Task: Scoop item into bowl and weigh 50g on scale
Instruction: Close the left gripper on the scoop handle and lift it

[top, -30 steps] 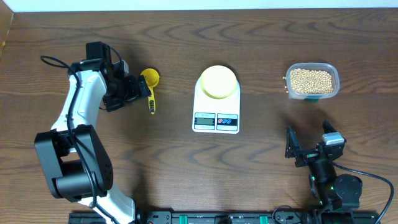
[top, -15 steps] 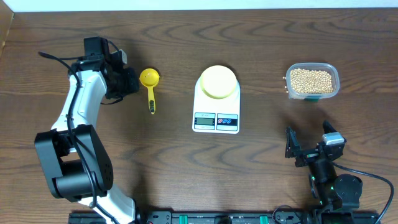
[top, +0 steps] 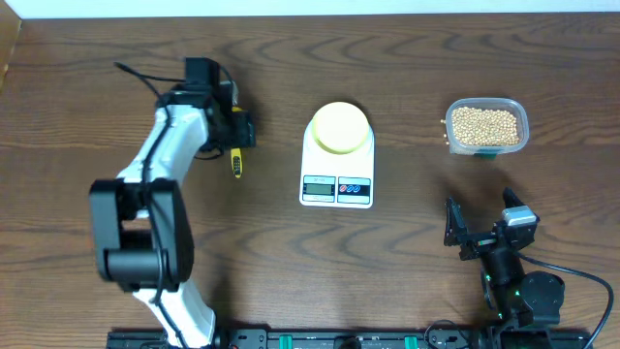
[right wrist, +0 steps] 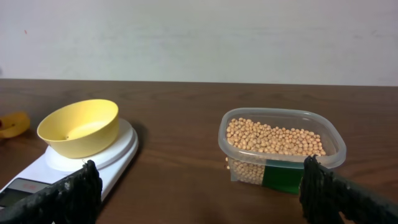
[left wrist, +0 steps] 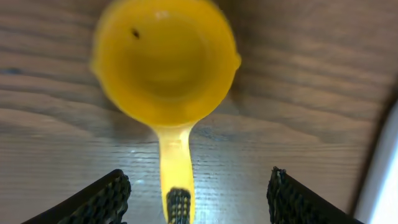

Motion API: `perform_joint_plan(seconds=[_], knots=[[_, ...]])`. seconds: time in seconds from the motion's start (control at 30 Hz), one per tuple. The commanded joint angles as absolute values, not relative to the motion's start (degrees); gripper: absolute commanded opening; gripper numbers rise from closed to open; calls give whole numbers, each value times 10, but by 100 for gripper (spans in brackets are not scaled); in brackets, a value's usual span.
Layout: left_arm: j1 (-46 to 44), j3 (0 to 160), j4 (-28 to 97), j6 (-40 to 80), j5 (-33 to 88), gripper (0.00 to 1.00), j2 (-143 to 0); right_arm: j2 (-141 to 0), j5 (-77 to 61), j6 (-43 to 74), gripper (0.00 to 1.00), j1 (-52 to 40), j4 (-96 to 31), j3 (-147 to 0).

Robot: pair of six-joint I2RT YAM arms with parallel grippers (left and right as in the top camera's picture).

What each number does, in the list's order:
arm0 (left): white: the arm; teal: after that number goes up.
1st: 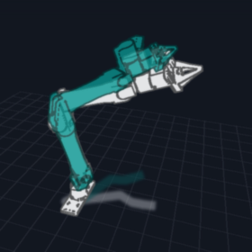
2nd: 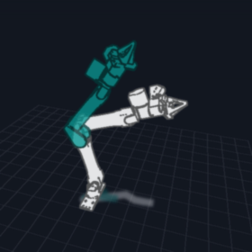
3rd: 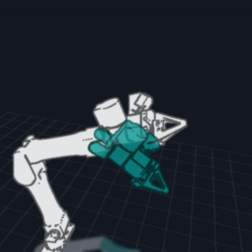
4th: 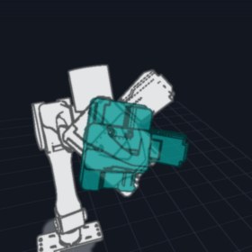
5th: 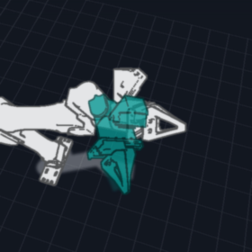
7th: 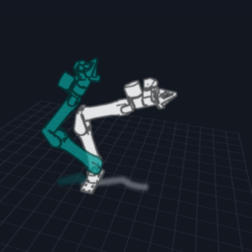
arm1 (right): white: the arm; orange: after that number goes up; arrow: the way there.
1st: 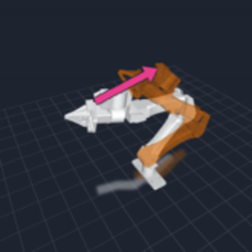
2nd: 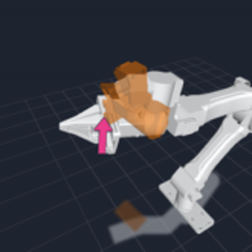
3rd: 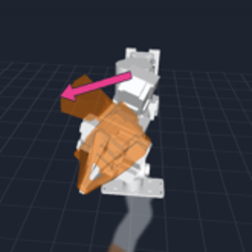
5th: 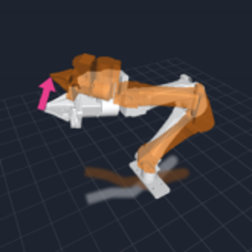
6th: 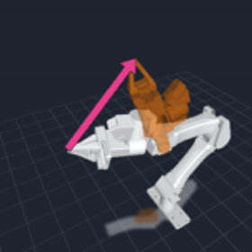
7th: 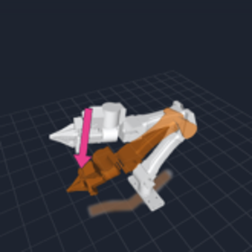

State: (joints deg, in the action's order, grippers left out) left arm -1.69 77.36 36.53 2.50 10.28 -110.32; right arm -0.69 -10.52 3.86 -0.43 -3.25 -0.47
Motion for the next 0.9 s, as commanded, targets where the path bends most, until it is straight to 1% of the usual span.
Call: perform_joint_plan(seconds=[0.0,0.23,0.27,0.33,0.5,0.6,0.67,0.7,0.73,0.77,0.87], knots=[[-18,771,372,13,76,73,-1138,-4,-105,38,99,-1,-34,-3],[-18,771,361,13,76,74,-1161,-4,-105,38,99,-1,-34,-3],[-18,771,357,13,76,77,-1161,-4,-105,38,99,-1,-34,-3],[-18,771,345,13,76,98,-1161,-4,-105,38,99,-1,-34,-3],[-18,771,344,13,76,100,-1161,-4,-105,38,99,-1,-34,-3],[-18,771,338,13,76,96,-1161,-4,-105,38,99,-1,-34,-3],[-18,771,334,13,76,91,-1161,-4,-105,38,99,-1,-34,-3],[-18,771,331,13,76,84,-1161,-4,-105,38,99,-1,-34,-3],[-18,771,326,13,76,74,-1161,-4,-105,38,99,-1,-34,-3],[-18,771,324,13,77,68,-1161,-4,-105,38,99,-1,-34,-3],[-18,771,320,13,77,61,-1161,-4,-105,38,99,-1,-34,-3]])
